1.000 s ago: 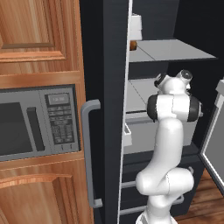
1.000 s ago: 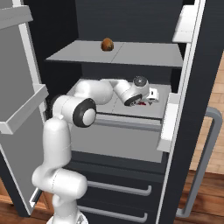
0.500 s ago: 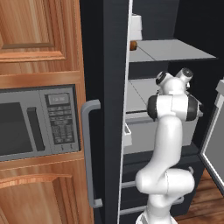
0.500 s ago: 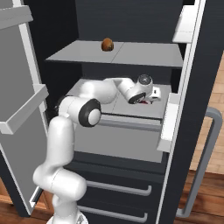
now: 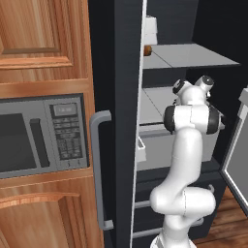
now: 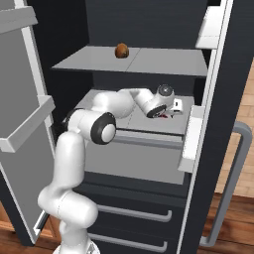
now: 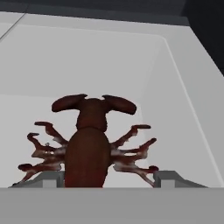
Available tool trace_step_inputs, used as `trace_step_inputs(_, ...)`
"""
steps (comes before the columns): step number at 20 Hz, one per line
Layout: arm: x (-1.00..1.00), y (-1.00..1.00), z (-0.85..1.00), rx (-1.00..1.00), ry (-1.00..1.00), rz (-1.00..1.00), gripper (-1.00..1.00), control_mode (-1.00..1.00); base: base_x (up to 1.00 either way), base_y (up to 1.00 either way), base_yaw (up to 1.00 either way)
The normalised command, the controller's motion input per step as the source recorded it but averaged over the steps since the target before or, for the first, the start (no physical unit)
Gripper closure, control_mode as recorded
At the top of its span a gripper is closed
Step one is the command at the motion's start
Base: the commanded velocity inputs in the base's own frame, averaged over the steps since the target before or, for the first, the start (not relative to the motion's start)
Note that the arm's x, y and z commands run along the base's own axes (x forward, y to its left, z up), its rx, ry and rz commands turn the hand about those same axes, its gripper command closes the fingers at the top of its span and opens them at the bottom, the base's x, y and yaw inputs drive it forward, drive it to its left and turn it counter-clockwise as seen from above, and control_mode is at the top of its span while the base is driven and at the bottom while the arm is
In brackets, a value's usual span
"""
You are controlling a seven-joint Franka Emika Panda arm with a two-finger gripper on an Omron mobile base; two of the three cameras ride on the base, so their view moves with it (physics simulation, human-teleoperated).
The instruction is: Move the bread and lobster from the second highest shelf to the top shelf to make space. Then, place the pitcher from the counter on the cleared second highest shelf.
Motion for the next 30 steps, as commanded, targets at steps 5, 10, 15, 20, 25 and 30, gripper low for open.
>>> trace_step_inputs(5,-0.10,0.18,-0.57,0.00,0.00,0.01,1.00,-1.00,0.00,0.00,0.00)
trace_step_inputs(10,-0.40,0.28,-0.08,0.00,0.02,0.07,1.00,-1.00,0.00,0.00,0.00)
trace_step_inputs(15,-0.79,0.45,0.01,0.00,0.04,0.09,1.00,-1.00,0.00,0.00,0.00)
trace_step_inputs(20,-0.93,0.35,0.33,0.00,0.00,0.01,1.00,-1.00,0.00,0.00,0.00)
trace_step_inputs(25,-0.90,0.26,0.61,0.00,0.00,0.00,1.00,-1.00,0.00,0.00,0.00)
trace_step_inputs(30,-0.88,0.37,0.46,-0.02,0.00,0.00,1.00,-1.00,0.00,0.00,0.00)
